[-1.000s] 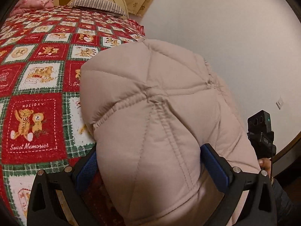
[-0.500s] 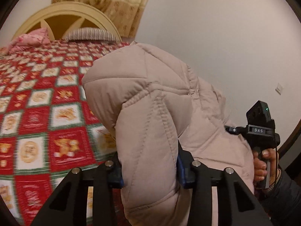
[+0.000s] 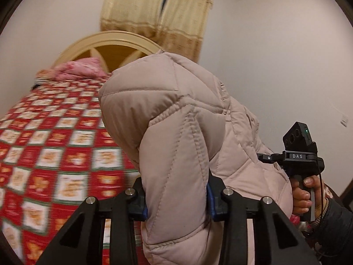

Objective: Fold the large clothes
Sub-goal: 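Grasp the jacket bundle with the right tool and lift it off the quilt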

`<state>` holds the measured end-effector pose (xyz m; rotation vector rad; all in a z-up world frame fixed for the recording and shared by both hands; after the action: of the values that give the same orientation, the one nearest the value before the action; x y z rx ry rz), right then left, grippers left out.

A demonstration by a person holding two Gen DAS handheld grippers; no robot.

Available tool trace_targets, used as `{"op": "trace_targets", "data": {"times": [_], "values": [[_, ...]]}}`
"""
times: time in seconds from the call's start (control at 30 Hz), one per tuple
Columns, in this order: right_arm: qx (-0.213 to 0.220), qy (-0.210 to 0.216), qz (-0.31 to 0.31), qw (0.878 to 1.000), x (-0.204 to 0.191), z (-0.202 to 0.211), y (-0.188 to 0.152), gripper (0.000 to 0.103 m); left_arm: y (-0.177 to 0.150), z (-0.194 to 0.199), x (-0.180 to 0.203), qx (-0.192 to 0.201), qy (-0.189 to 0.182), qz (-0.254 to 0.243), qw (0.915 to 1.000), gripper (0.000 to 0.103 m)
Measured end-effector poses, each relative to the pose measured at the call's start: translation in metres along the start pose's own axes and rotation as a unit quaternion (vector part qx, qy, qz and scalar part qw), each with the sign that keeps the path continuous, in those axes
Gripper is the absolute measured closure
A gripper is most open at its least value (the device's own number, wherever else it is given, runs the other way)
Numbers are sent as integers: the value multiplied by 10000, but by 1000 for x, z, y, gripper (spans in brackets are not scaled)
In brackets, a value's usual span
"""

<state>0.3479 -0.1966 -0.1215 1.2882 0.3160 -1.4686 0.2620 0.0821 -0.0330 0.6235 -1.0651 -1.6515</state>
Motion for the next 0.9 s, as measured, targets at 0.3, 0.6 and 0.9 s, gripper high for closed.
{"op": "trace_targets", "data": {"times": [0.3,0.6,0.9], "values": [[-632,234,278,9973,-50,-94,-21,78,-14,32,-80,95,728,275,9969,64],[-1020,301,412,9935,-77,-148,-40,78,-31,58,-126,62,1068,471,9931,64],[-1302,289,438,9901,-90,-180,-56,78,-52,69,-157,-78,1303,635,9894,64]]}}
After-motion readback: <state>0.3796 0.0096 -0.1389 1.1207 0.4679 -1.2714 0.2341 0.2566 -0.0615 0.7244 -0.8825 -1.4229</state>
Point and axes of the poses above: each gripper's, at about its wrist camera, not at the fingertips, and z roughly against the way its jaws point, x to its right, y to its top, the point moved 5 cm from there along -z, roughly the way its jaws point, and after that the axes turned 7 degrees about -z, right-handed, at the moved point
